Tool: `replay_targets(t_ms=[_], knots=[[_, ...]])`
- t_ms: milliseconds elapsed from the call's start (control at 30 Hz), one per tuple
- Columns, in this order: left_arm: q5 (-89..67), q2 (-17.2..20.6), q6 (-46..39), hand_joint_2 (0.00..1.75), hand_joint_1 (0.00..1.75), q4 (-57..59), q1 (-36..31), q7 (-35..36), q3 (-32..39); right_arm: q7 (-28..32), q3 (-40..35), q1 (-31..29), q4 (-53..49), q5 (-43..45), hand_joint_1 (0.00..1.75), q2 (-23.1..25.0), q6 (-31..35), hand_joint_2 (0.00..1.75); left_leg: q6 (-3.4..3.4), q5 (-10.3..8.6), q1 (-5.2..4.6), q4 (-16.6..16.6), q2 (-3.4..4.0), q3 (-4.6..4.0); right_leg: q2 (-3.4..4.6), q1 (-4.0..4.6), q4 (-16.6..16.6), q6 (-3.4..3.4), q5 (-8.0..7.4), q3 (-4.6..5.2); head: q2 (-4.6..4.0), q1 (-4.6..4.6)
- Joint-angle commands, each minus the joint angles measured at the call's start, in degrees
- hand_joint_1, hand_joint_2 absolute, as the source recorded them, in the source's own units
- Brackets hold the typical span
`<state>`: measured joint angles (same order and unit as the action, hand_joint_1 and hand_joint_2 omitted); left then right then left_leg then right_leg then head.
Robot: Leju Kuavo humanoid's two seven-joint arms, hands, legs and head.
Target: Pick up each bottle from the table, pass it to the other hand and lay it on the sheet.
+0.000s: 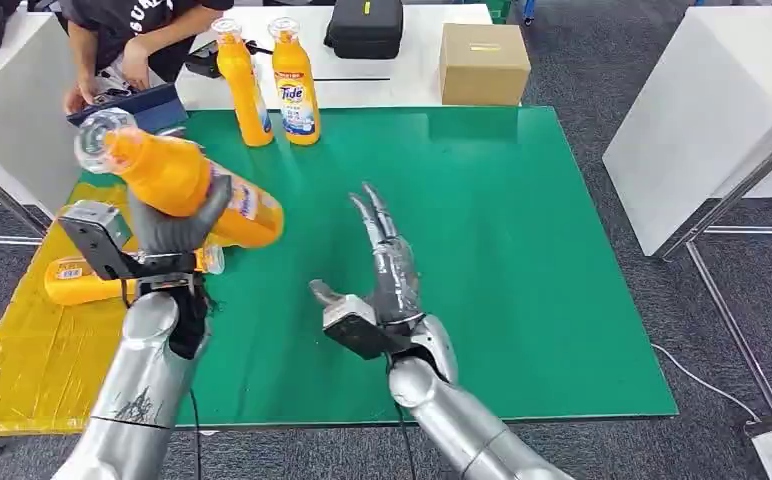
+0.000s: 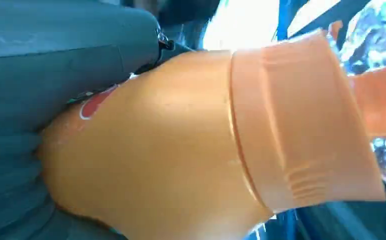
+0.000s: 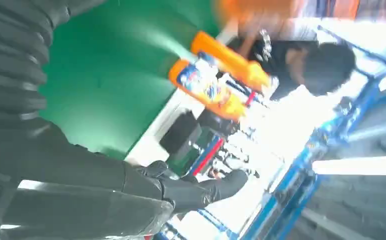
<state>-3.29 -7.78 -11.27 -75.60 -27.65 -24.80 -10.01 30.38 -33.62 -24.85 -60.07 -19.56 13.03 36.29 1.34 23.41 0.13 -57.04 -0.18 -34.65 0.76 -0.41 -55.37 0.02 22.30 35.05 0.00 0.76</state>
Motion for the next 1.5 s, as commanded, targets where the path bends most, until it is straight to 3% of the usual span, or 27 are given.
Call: replay_targets(t_ms=[33, 233, 333, 400, 500, 633, 700, 833, 1033, 1167, 1500], knots=[[-18.19, 6.04, -4.55, 1.75, 1.75, 0.46, -1.77, -1.21, 1.86, -1.51, 7.36, 7.46, -20.30, -0.41, 0.00, -8.84, -0.71, 1.75, -0.06, 0.01, 0.01, 0.04, -0.31, 0.09, -0.40, 0.01, 0.03, -0.01, 0.11, -0.19, 0.00, 0.04], [-31.38, 7.90, -11.57, 1.75, 1.75, 3.53, -2.48, 0.14, 0.26, -2.41, 9.96, 10.09, -23.55, -1.55, 0.00, -9.94, 0.16, 1.75, -0.05, 0.01, -0.02, 0.05, -0.15, 0.07, -0.26, -0.01, 0.02, -0.01, 0.08, -0.16, 0.00, 0.02], [-39.55, 11.83, -13.59, 1.75, 1.75, 10.32, -3.59, 0.73, -1.49, -2.92, 14.08, 14.84, -28.60, -3.12, 0.00, -11.82, 0.92, 1.75, -0.07, 0.01, -0.03, 0.09, -0.31, 0.19, -0.41, -0.01, 0.05, -0.02, 0.14, -0.29, 0.00, 0.02], [-56.90, 15.31, -20.32, 1.75, 1.75, 18.69, -5.16, 2.67, -5.63, -1.81, 18.73, 19.96, -33.49, -4.07, 0.00, -13.07, 3.04, 1.75, -0.09, 0.03, -0.03, 0.16, -0.35, 0.34, -0.47, -0.01, 0.12, -0.03, 0.17, -0.45, 0.00, 0.02], [-69.69, 16.20, -24.44, 1.75, 1.75, 27.17, -6.86, 6.45, -8.20, -0.96, 24.68, 23.18, -37.99, -4.88, 0.00, -13.54, 3.63, 1.75, -0.07, 0.01, -0.06, 0.12, -0.40, 0.28, -0.51, -0.04, 0.08, -0.01, 0.18, -0.36, 0.00, 0.04], [-69.87, 15.86, -24.61, 1.75, 1.75, 27.59, -7.05, 6.35, -8.08, -1.12, 24.81, 23.02, -38.29, -4.94, 0.00, -13.43, 3.17, 1.75, -0.08, 0.10, -0.05, 0.03, -0.18, 0.21, -0.30, -0.03, 0.01, -0.01, 0.16, -0.27, 0.00, 0.02], [-79.14, 17.24, -23.57, 1.75, 1.75, 28.42, -7.38, 11.40, -10.10, -2.82, 27.75, 23.59, -39.30, -8.31, 0.00, -12.36, 3.71, 1.75, -0.11, 0.13, -0.02, -0.01, -0.11, 0.21, -0.21, 0.00, -0.01, -0.02, 0.17, -0.27, 0.00, 0.04], [-83.30, 18.96, -22.13, 1.75, 1.75, 30.47, -6.65, 13.14, -9.77, -6.58, 33.92, 26.83, -45.48, -12.22, 0.00, -12.82, 3.71, 1.75, -0.14, 0.15, -0.05, 0.03, -0.19, 0.30, -0.28, -0.03, -0.01, -0.03, 0.23, -0.34, 0.00, 0.02], [-86.71, 20.24, -21.26, 1.75, 1.75, 39.86, -8.47, 15.98, -6.96, -6.10, 41.04, 31.06, -49.78, -14.45, 0.00, -9.92, 3.71, 1.75, -0.10, 0.12, -0.02, 0.04, -0.13, 0.19, -0.19, -0.01, 0.01, -0.02, 0.16, -0.22, 0.00, 0.02], [-86.32, 21.97, -22.05, 1.75, 1.75, 44.02, -8.99, 16.45, -4.90, -5.87, 41.37, 30.52, -49.20, -15.37, 0.00, -9.38, 3.71, 1.75, -0.15, 0.20, 0.01, 0.04, 0.05, 0.33, -0.04, 0.02, 0.01, -0.05, 0.18, -0.32, 0.00, 0.04], [-85.06, 22.05, -21.08, 1.75, 1.75, 43.54, -6.97, 17.10, 0.51, -8.29, 40.78, 30.71, -49.21, -17.59, 0.00, -9.82, 3.40, 1.75, -0.10, 0.11, 0.01, 0.05, 0.08, 0.14, 0.01, 0.03, 0.04, -0.03, 0.09, -0.15, 0.00, 0.02]])
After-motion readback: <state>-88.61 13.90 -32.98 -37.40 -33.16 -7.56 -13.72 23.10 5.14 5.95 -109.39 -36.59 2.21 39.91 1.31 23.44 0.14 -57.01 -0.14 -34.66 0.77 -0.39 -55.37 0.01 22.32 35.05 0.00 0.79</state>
